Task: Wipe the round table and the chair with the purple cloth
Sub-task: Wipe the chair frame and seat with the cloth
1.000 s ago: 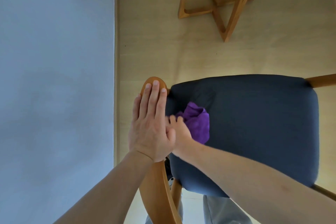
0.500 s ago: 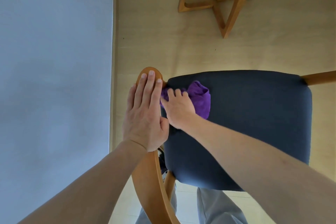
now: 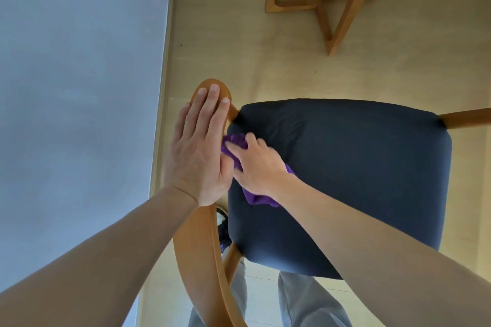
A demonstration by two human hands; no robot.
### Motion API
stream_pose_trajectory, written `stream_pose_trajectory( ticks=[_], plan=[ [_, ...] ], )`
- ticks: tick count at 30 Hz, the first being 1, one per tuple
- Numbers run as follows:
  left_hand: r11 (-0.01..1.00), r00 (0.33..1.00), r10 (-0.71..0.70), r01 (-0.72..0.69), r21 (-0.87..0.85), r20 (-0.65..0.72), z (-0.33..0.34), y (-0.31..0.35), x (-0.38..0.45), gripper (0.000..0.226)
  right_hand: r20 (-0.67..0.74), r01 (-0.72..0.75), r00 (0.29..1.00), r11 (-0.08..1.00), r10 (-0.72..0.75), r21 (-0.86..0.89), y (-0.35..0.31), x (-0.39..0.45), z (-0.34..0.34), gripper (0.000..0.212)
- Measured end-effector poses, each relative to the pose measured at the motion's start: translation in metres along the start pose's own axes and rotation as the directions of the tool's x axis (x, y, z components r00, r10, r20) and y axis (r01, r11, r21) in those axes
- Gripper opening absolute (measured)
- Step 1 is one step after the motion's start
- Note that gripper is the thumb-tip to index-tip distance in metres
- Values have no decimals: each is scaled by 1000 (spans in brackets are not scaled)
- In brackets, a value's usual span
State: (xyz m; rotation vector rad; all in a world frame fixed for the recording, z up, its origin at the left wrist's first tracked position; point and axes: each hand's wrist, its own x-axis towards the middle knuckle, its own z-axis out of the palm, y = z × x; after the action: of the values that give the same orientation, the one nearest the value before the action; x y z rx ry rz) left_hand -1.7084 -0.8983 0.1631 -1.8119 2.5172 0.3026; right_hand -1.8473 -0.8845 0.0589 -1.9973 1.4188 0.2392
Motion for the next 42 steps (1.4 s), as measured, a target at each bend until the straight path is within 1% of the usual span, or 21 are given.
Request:
stream_pose_trajectory(
  ticks=[2, 3, 5, 8, 10, 12, 14, 16, 18, 20, 22, 25, 27, 29, 31, 33, 35, 37, 38, 40, 42],
  plan=[
    [1000, 1000, -6, 6, -7, -3, -1, 1, 1, 76, -23, -89, 996, 993, 87, -72, -9, 12, 7, 56],
    [1000, 1000, -10, 10, -8, -3, -1, 2, 1, 76, -9, -86, 996, 989, 85, -121, -15, 9, 15, 57],
    [1000, 1000, -26, 26, 2, 2, 1, 3, 1, 78, 63, -1, 998, 985, 12, -175, -24, -17, 35, 61],
    [999, 999, -40, 40, 20, 7, 2, 3, 0, 82, 280, 170, 952, 972, -120, -164, -22, -83, 67, 60],
    [999, 999, -43, 43, 18, -7, 1, 3, 0, 81, 413, 237, 899, 955, -146, -177, -13, -115, 73, 58],
    [999, 999, -44, 44, 11, -15, 0, 3, 0, 79, 477, 263, 867, 944, -141, -200, -6, -123, 65, 51],
    [998, 998, -56, 56, 0, -26, 1, 4, -1, 75, 430, 251, 891, 947, -144, -202, -4, -114, 50, 46],
    [998, 997, -64, 64, -2, -36, 1, 4, -1, 71, 292, 186, 947, 970, -135, -155, -3, -92, 35, 55],
    [998, 997, -64, 63, -16, -40, 2, 4, -1, 69, 141, 61, 989, 993, -46, -104, 0, -63, 31, 68],
    [997, 997, -68, 67, -27, -40, 1, 6, -1, 70, 58, -61, 996, 994, 66, -88, -2, -43, 38, 72],
    [996, 996, -86, 86, -5, -29, -2, 8, -2, 70, 76, -56, 995, 985, 69, -162, -11, -47, 55, 72],
    [990, 992, -126, 128, 67, -30, -6, 10, -5, 70, 199, 122, 977, 960, -72, -252, -20, -91, 85, 69],
    [982, 986, -157, 162, 95, -65, -7, 12, -7, 65, 297, 200, 947, 944, -119, -262, -17, -123, 95, 67],
    [970, 969, -218, 228, 80, -118, -7, 17, -16, 56, 373, 246, 919, 927, -130, -284, -10, -143, 94, 63],
    [959, 951, -276, 282, 21, -141, -3, 26, -35, 50, 403, 264, 905, 923, -136, -281, -6, -144, 82, 53],
    [947, 939, -320, 316, -51, -130, 2, 44, -70, 50, 364, 229, 922, 944, -132, -238, -8, -133, 67, 46],
    [910, 908, -406, 393, -131, -101, 8, 64, -119, 55, 234, 175, 964, 964, -127, -201, -16, -116, 58, 54],
    [833, 841, -538, 522, -183, -52, 18, 85, -174, 63, 144, 126, 984, 982, -106, -141, -28, -97, 59, 63],
    [786, 800, -599, 583, -205, -22, 25, 97, -200, 66, 139, 119, 985, 984, -101, -130, -33, -91, 63, 63],
    [707, 736, -676, 660, -255, 31, 42, 120, -241, 71, 166, 171, 977, 963, -138, -209, -39, -92, 81, 56],
    [640, 699, -712, 683, -351, 63, 55, 137, -257, 79, 198, 276, 956, 892, -216, -359, -35, -113, 105, 53]
  ],
)
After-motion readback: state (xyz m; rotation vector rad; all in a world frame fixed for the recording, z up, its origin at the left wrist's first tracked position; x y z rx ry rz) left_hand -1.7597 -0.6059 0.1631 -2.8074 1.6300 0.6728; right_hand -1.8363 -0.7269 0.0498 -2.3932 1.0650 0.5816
